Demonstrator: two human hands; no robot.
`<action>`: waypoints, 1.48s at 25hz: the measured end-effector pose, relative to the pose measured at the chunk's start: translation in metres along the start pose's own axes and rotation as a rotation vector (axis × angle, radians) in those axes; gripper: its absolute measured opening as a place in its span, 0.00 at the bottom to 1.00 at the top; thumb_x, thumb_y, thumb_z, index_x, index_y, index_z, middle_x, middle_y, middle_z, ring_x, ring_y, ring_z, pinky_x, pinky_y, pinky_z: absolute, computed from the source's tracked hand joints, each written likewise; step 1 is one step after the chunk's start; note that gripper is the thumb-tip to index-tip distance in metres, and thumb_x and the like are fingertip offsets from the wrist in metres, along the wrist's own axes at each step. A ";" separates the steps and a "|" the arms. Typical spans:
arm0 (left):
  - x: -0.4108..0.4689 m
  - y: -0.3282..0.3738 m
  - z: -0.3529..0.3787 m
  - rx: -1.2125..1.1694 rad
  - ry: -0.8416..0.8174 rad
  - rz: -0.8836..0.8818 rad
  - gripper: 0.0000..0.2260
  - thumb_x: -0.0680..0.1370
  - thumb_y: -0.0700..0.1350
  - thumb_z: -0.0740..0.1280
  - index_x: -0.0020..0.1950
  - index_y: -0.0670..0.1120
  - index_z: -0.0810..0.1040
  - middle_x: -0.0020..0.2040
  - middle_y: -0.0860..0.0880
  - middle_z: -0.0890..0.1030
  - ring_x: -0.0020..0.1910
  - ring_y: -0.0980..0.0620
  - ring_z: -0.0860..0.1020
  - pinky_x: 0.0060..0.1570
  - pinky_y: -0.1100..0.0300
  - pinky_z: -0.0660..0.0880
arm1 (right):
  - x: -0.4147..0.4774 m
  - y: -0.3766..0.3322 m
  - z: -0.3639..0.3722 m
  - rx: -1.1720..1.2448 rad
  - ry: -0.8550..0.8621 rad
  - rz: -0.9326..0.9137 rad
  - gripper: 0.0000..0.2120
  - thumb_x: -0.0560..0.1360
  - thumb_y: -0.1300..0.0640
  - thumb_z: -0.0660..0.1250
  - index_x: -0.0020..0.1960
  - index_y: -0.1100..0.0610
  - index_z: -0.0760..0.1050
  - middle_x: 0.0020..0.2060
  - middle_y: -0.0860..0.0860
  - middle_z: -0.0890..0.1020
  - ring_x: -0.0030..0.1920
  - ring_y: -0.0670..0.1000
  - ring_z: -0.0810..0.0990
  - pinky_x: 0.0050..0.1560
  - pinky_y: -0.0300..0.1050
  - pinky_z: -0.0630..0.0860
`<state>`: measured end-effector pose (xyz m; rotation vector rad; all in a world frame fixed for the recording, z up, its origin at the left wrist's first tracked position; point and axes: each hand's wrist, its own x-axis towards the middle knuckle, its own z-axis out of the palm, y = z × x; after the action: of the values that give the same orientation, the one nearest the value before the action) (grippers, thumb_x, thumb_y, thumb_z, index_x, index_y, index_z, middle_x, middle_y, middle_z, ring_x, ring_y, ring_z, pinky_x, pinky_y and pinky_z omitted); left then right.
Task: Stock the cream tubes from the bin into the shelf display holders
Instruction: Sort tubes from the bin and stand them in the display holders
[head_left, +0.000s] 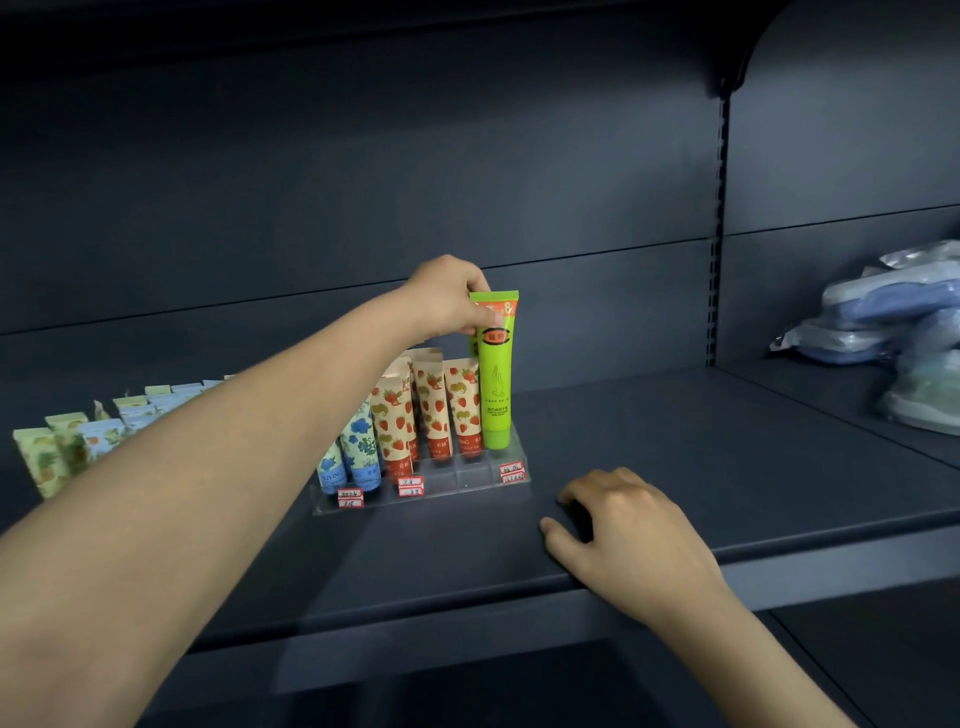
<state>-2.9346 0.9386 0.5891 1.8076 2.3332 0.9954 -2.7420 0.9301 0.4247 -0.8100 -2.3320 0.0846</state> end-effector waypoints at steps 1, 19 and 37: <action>0.000 0.000 0.000 0.008 0.010 0.003 0.10 0.70 0.41 0.74 0.49 0.41 0.78 0.49 0.43 0.83 0.47 0.46 0.83 0.54 0.50 0.78 | 0.000 0.000 0.000 0.003 0.001 0.000 0.19 0.76 0.41 0.56 0.55 0.52 0.75 0.50 0.46 0.78 0.55 0.47 0.73 0.52 0.39 0.70; 0.004 -0.007 0.002 0.326 -0.015 0.038 0.14 0.72 0.46 0.72 0.55 0.42 0.80 0.56 0.48 0.80 0.55 0.49 0.76 0.50 0.59 0.70 | 0.000 0.000 -0.002 0.000 -0.019 -0.005 0.19 0.76 0.40 0.56 0.56 0.52 0.75 0.52 0.45 0.78 0.56 0.47 0.72 0.54 0.40 0.69; -0.053 -0.001 -0.019 0.239 0.213 0.051 0.14 0.75 0.47 0.68 0.58 0.43 0.76 0.57 0.46 0.78 0.56 0.49 0.75 0.52 0.60 0.69 | 0.005 -0.003 -0.002 -0.101 -0.135 0.056 0.18 0.74 0.43 0.59 0.47 0.56 0.77 0.47 0.50 0.78 0.53 0.52 0.73 0.49 0.45 0.70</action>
<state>-2.9258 0.8829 0.5847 1.9378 2.6466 0.9983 -2.7449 0.9303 0.4298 -0.9466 -2.4564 0.0469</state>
